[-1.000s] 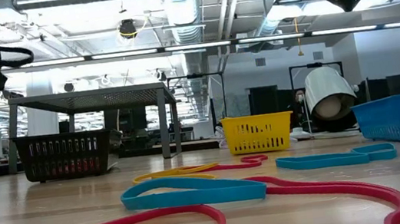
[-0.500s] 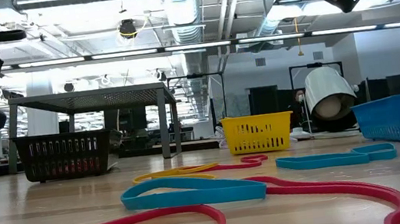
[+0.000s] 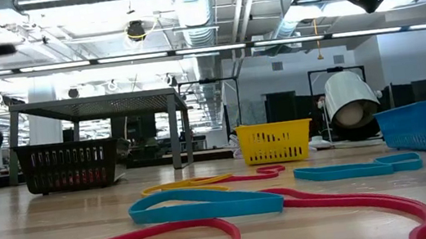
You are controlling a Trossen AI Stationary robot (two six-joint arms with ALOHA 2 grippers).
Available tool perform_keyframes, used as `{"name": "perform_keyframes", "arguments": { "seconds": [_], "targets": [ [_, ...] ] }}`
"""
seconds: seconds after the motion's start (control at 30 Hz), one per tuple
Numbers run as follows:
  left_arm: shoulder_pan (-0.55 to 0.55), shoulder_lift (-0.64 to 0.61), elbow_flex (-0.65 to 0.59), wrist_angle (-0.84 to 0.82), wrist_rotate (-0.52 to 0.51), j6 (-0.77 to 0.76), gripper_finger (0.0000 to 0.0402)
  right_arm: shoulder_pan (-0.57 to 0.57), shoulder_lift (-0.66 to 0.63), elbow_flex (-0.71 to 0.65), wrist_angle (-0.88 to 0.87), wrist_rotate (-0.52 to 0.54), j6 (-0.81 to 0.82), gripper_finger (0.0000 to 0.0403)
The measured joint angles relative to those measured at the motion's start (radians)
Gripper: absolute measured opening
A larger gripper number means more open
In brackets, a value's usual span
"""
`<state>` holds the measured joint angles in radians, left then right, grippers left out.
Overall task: Pick & Place Office Desk Supplies
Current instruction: Put the yellow crayon box into the yellow bin
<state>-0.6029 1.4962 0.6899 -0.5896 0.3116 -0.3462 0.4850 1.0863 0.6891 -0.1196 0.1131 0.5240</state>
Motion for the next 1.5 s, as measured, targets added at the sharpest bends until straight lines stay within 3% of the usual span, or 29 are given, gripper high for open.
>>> {"name": "perform_keyframes", "arguments": {
  "seconds": [0.43,0.7,0.9,1.3,1.5],
  "targets": [
    [0.001,0.049,0.002,0.007,0.033,0.092,0.0124,0.000,0.000,0.000,0.000,0.000,0.008,0.0081],
    [0.011,0.052,0.000,0.015,0.048,0.099,0.0053,0.000,0.000,0.000,0.000,0.000,0.008,0.0081],
    [0.030,0.049,-0.001,0.035,0.135,0.104,0.0005,0.000,0.000,0.000,0.001,0.000,0.008,0.0081],
    [0.036,0.032,-0.001,0.033,0.177,0.026,0.0000,-0.003,0.000,0.000,0.004,0.000,0.003,0.0081],
    [0.036,-0.047,-0.001,0.057,0.128,-0.048,0.0000,-0.031,0.000,0.000,0.068,0.017,-0.008,0.0081]
  ]
}}
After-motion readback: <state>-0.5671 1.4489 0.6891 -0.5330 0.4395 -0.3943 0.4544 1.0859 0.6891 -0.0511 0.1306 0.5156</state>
